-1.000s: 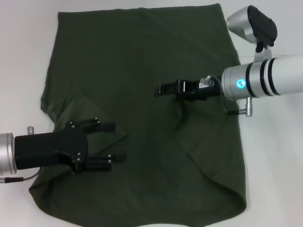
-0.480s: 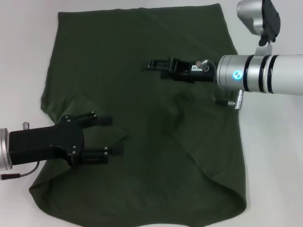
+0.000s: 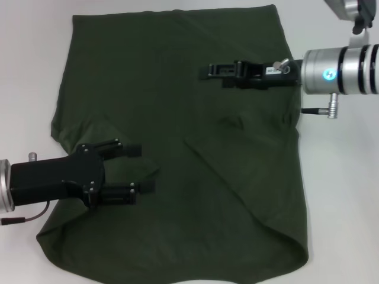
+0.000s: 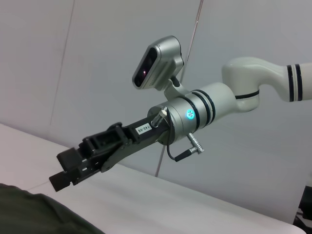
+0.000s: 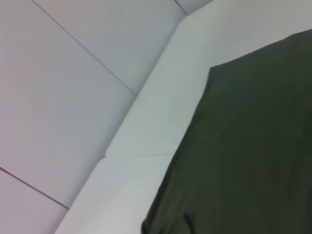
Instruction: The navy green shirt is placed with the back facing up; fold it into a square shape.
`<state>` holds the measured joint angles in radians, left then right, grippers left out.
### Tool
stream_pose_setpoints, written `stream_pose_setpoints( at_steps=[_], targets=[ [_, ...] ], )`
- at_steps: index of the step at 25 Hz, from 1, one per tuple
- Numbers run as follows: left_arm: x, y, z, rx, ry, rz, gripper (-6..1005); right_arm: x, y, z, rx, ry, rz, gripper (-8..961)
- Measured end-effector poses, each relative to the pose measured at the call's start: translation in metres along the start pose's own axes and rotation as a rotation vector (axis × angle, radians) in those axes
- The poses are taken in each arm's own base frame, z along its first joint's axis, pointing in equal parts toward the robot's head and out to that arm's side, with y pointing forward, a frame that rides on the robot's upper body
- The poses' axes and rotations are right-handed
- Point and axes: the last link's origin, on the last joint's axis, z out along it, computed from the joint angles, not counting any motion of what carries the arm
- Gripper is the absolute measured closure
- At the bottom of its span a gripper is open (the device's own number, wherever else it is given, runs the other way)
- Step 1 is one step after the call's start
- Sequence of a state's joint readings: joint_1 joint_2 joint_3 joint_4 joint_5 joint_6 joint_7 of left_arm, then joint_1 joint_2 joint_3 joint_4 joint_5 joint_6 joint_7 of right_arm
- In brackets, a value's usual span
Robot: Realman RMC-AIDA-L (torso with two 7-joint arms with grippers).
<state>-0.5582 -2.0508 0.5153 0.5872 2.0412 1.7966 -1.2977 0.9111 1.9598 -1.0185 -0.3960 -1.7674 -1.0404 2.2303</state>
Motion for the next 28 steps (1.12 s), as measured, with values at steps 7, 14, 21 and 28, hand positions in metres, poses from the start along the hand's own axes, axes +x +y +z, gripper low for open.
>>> stream_pose_setpoints(
  at_steps=[7, 14, 21, 28],
  targets=[
    [0.001, -0.001, -0.002, 0.011, 0.014, -0.015, 119, 0.003, -0.011, -0.008, 0.024, -0.045, -0.035, 68],
    [0.005, -0.005, -0.006, 0.038, 0.039, -0.05, 119, 0.001, -0.014, -0.014, 0.015, -0.096, -0.1, 68],
    [0.006, -0.009, -0.015, 0.081, 0.063, -0.081, 120, 0.002, -0.019, -0.02, 0.021, -0.182, -0.233, 68],
    [0.004, -0.016, -0.02, 0.141, 0.066, -0.094, 118, 0.007, -0.02, -0.022, 0.024, -0.226, -0.391, 68]
  ],
)
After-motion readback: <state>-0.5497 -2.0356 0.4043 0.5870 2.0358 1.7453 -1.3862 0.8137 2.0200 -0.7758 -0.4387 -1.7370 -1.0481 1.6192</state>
